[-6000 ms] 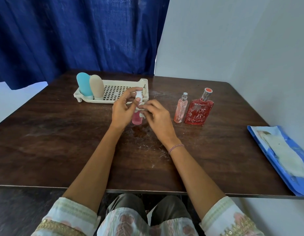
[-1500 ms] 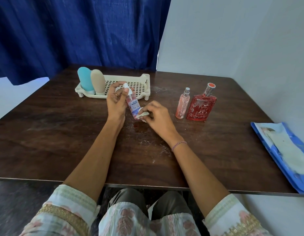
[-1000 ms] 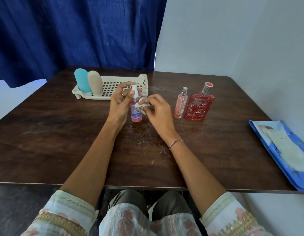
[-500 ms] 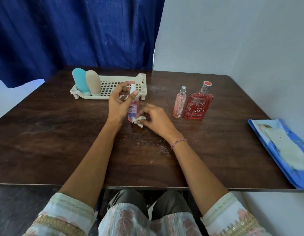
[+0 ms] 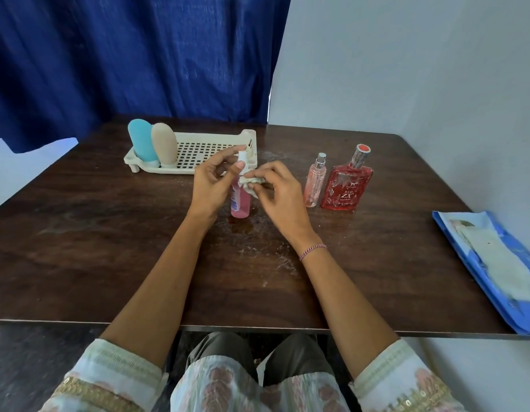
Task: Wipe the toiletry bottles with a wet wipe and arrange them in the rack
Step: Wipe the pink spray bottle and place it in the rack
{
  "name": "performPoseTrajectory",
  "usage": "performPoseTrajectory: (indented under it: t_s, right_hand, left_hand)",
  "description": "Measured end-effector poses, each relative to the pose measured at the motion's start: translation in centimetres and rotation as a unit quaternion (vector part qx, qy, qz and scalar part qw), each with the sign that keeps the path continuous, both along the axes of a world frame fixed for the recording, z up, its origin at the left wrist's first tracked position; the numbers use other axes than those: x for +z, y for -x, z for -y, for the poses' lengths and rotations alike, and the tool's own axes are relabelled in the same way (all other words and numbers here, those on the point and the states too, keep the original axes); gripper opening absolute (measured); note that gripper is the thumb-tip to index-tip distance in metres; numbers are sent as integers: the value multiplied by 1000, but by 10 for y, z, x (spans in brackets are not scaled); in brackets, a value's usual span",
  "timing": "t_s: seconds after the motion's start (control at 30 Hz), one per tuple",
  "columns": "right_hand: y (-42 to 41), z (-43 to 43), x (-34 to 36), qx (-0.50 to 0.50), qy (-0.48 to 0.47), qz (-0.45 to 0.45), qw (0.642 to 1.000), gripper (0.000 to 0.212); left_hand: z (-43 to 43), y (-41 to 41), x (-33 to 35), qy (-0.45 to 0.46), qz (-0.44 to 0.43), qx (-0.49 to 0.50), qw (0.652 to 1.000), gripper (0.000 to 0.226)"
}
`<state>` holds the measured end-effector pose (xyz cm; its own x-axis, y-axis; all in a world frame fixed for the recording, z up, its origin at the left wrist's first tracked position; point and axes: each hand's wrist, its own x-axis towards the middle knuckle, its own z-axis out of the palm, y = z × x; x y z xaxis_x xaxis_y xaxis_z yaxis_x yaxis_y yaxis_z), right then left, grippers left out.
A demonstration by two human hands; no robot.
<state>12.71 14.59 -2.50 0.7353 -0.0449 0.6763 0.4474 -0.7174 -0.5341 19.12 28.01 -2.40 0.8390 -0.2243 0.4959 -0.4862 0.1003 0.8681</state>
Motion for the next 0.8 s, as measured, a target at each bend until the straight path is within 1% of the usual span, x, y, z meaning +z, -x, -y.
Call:
performPoseTrajectory:
  t_s: [0.07, 0.17, 0.27, 0.53, 0.8]
  right_hand:
    - [0, 0, 0, -5, 26, -4, 1000, 20]
    - [-3, 4, -1, -28, 36, -5, 999, 23]
    - [-3, 6, -1, -39, 32, -14, 999, 25]
    - [-1, 5, 0, -11, 22, 5, 1000, 23]
    - [-1, 3, -2, -37, 6, -16, 999, 26]
  left_hand:
    - [1, 1, 1, 1, -7, -11, 1000, 32]
    - [0, 3, 3, 13, -17, -25, 999, 31]
    - [-2, 4, 2, 17, -22, -34, 999, 31]
    - [-1, 4, 3, 8, -27, -35, 999, 28]
    - [0, 5, 3, 0, -40, -37, 999, 27]
